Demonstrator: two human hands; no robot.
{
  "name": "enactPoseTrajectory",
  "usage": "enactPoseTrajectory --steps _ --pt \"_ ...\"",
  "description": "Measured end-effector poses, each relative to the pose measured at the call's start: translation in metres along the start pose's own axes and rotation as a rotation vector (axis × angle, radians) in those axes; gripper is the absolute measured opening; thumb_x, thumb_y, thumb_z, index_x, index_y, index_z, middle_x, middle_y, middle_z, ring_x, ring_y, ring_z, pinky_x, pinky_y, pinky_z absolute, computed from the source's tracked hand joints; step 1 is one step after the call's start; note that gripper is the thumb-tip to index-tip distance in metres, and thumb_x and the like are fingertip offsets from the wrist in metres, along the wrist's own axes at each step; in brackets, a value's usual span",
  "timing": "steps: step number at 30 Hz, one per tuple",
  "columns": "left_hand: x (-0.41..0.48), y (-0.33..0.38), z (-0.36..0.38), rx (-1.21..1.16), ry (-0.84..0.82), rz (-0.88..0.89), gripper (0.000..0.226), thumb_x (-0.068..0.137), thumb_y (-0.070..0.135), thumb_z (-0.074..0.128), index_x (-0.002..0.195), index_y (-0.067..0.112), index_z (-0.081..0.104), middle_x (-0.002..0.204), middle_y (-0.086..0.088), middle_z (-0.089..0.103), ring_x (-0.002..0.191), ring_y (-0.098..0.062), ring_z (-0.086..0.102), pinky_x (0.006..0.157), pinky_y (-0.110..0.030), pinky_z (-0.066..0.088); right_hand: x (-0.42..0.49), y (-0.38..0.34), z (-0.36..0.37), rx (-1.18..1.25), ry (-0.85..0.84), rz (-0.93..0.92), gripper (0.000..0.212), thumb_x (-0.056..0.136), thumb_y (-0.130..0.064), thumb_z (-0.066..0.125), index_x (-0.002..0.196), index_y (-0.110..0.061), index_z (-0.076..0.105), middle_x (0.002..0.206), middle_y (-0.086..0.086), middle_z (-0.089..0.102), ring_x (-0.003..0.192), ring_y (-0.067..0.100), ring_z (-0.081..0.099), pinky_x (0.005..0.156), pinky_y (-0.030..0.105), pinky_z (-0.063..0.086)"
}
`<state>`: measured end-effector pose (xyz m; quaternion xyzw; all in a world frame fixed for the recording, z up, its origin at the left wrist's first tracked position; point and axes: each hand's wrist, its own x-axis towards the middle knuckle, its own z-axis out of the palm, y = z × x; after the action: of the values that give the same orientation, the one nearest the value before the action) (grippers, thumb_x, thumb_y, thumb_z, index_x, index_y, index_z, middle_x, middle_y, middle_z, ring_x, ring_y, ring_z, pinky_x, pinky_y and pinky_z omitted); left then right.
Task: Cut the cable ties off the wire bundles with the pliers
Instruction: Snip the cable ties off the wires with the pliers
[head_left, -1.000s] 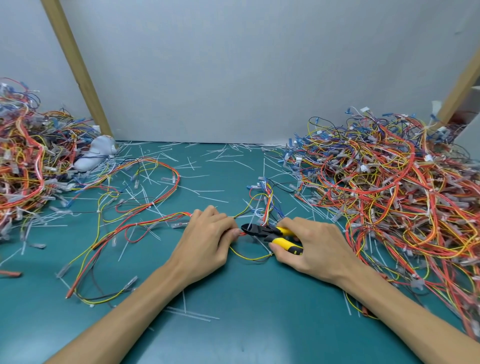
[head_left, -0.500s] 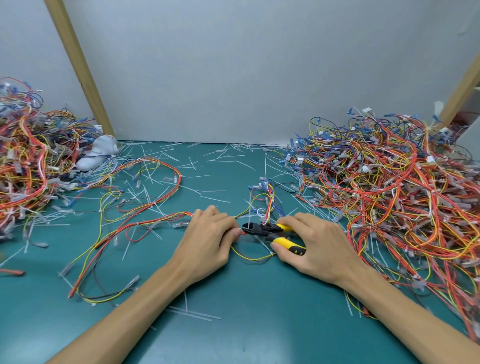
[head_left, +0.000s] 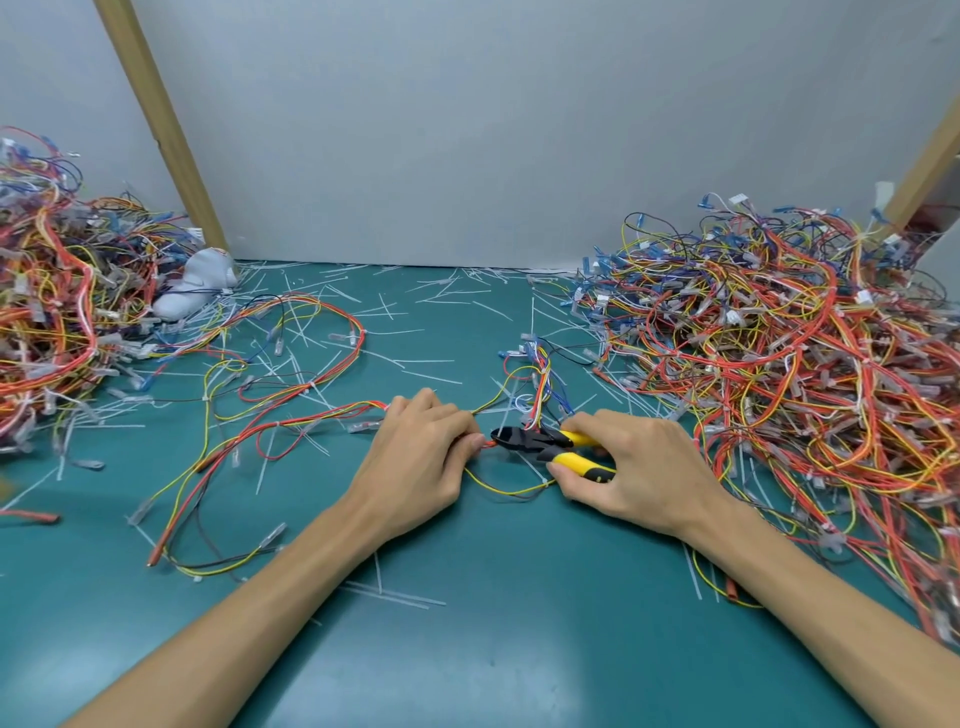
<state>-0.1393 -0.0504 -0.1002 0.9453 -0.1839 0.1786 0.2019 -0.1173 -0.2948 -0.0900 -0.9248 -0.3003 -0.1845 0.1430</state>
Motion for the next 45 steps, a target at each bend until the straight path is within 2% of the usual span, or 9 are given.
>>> enactPoseTrajectory --steps 9,15,20,26,31,34,40,45 --pt "-0.0006 0.0009 -0.0016 0.004 0.018 0.013 0.023 0.092 0.031 0.046 0.079 0.020 0.062 0.072 0.009 0.058 0.077 -0.019 0.041 0.072 -0.036 0.034 0.0007 0.0007 0.0001 0.018 -0.038 0.019 0.046 0.078 -0.065 0.047 0.099 -0.029 0.066 0.074 -0.009 0.063 0.069 0.015 0.060 0.060 0.034 0.050" --pt "0.0000 -0.0010 0.0010 -0.044 0.033 -0.034 0.024 0.094 0.033 0.045 0.079 0.021 0.059 0.073 0.011 0.057 0.079 -0.018 0.043 0.074 -0.036 0.033 -0.0009 -0.0002 0.0050 0.010 -0.013 0.063 0.037 0.082 -0.061 0.058 0.100 -0.029 0.063 0.077 -0.008 0.061 0.071 0.016 0.062 0.060 0.035 0.050" --pt "-0.0001 -0.0052 0.0045 -0.080 0.028 -0.046 0.014 0.097 0.029 0.053 0.088 0.022 0.063 0.080 0.010 0.061 0.085 -0.018 0.049 0.075 -0.033 0.032 -0.0017 -0.0018 0.0071 -0.025 0.031 0.063 0.036 0.083 -0.057 0.062 0.102 -0.026 0.063 0.080 -0.008 0.062 0.072 0.018 0.064 0.057 0.035 0.050" --pt "-0.0001 -0.0051 0.0055 -0.080 0.048 -0.033 0.013 0.094 0.030 0.058 0.087 0.022 0.065 0.076 0.016 0.054 0.082 -0.017 0.049 0.071 -0.033 0.030 -0.0029 -0.0017 0.0074 -0.002 0.044 0.076 0.040 0.080 -0.062 0.054 0.100 -0.027 0.062 0.079 -0.009 0.063 0.072 0.018 0.064 0.058 0.034 0.051" --pt "-0.0007 -0.0034 0.0025 -0.073 0.072 -0.011 0.011 0.093 0.027 0.062 0.085 0.020 0.066 0.078 0.007 0.063 0.081 -0.020 0.050 0.069 -0.032 0.026 -0.0042 -0.0016 0.0067 -0.056 0.121 0.034 0.039 0.079 -0.062 0.053 0.095 -0.028 0.064 0.074 -0.010 0.064 0.070 0.015 0.064 0.052 0.026 0.042" --pt "-0.0002 -0.0039 0.0022 -0.057 0.083 0.009 0.011 0.092 0.026 0.063 0.085 0.019 0.066 0.080 0.006 0.064 0.082 -0.021 0.051 0.069 -0.031 0.024 -0.0042 0.0026 0.0077 -0.074 0.125 0.002 0.041 0.080 -0.061 0.056 0.102 -0.028 0.066 0.082 -0.011 0.065 0.078 0.014 0.064 0.054 0.024 0.038" --pt "-0.0004 -0.0039 0.0014 -0.034 0.134 0.028 0.010 0.091 0.025 0.065 0.084 0.020 0.067 0.078 0.008 0.063 0.080 -0.018 0.049 0.068 -0.030 0.022 -0.0027 0.0049 0.0071 -0.055 0.121 -0.059 0.046 0.083 -0.057 0.055 0.111 -0.022 0.066 0.092 -0.005 0.066 0.085 0.019 0.064 0.065 0.031 0.050" --pt "-0.0007 -0.0041 0.0022 -0.015 0.139 0.029 0.010 0.092 0.025 0.064 0.085 0.018 0.067 0.078 0.007 0.062 0.080 -0.019 0.048 0.070 -0.030 0.027 -0.0022 0.0041 0.0050 -0.050 0.089 -0.035 0.040 0.082 -0.056 0.055 0.097 -0.021 0.065 0.077 -0.007 0.063 0.073 0.017 0.063 0.053 0.032 0.047"
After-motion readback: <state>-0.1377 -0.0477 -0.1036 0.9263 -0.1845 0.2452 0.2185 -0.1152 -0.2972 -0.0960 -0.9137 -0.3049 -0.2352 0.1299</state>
